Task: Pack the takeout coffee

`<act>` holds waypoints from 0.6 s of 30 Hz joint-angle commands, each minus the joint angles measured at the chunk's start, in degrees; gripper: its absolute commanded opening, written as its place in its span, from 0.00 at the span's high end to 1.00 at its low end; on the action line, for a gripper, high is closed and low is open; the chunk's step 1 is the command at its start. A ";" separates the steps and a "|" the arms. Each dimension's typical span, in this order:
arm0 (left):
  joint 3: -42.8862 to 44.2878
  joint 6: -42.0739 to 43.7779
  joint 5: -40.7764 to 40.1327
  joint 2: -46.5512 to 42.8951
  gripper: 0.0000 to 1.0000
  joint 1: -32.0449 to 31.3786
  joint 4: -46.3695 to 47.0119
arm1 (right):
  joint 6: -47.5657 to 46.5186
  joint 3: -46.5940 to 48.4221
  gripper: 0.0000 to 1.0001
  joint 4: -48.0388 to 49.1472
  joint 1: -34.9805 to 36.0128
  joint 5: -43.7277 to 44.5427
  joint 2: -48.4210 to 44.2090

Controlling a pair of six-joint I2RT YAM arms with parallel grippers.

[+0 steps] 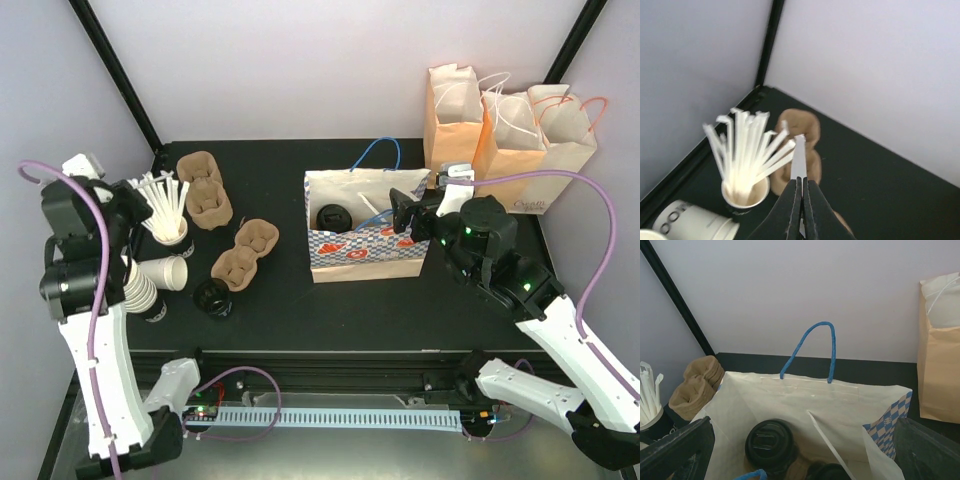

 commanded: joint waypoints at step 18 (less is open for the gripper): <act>-17.98 -13.56 54.15 -3.06 0.98 -12.83 45.11 | 0.89 1.00 0.00 0.49 0.09 0.78 -1.15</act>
